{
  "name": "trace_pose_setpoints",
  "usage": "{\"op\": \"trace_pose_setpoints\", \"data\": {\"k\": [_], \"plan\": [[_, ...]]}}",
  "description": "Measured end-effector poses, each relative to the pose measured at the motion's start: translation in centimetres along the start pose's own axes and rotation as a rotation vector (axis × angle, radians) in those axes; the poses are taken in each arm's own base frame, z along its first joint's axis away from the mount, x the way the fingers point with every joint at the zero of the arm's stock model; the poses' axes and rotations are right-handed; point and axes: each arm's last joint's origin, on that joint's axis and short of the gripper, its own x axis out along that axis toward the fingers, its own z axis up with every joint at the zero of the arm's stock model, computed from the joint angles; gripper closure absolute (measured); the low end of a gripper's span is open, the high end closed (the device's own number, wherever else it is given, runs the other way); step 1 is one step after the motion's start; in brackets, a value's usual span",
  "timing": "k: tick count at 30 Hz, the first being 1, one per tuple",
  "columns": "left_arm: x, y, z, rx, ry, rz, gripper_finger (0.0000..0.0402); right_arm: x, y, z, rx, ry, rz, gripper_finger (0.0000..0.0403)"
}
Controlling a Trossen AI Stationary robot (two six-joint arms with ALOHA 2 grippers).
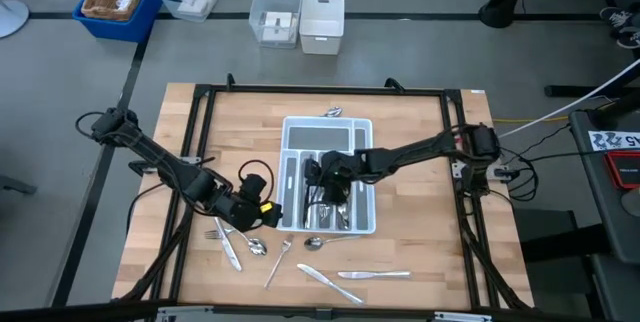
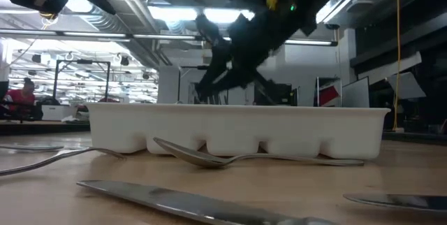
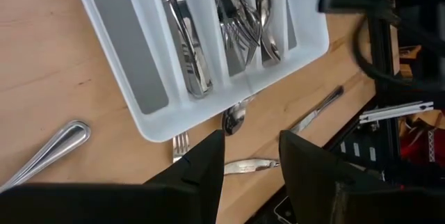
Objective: Sort silverware
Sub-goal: Put the silver table knife into the white cutlery tray
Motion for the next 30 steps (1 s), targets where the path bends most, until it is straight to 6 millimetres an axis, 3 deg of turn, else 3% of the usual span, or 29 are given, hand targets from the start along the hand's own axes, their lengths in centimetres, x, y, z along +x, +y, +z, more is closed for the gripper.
{"op": "trace_pose_setpoints", "data": {"k": [7, 13, 21, 30], "plan": [[0.0, 0.0, 0.0, 0.019, -0.001, 0.001, 0.0274, 1.6, 1.1, -1.3, 0.018, 0.024, 0.043, 0.0367], [0.0, 0.0, 0.0, 0.02, -0.001, 0.002, 0.0274, 2.1, 1.3, -1.2, 0.016, 0.021, 0.028, 0.0319], [0.0, 0.0, 0.0, 0.023, 0.001, 0.003, 0.0274, 2.1, 0.1, -1.4, 0.023, 0.12, -0.108, 0.0262], [-0.2, 0.5, -0.8, -0.012, 0.266, 0.076, 0.0274, 0.3, -2.0, -0.6, 0.056, 0.327, -0.215, 0.0273]]}}
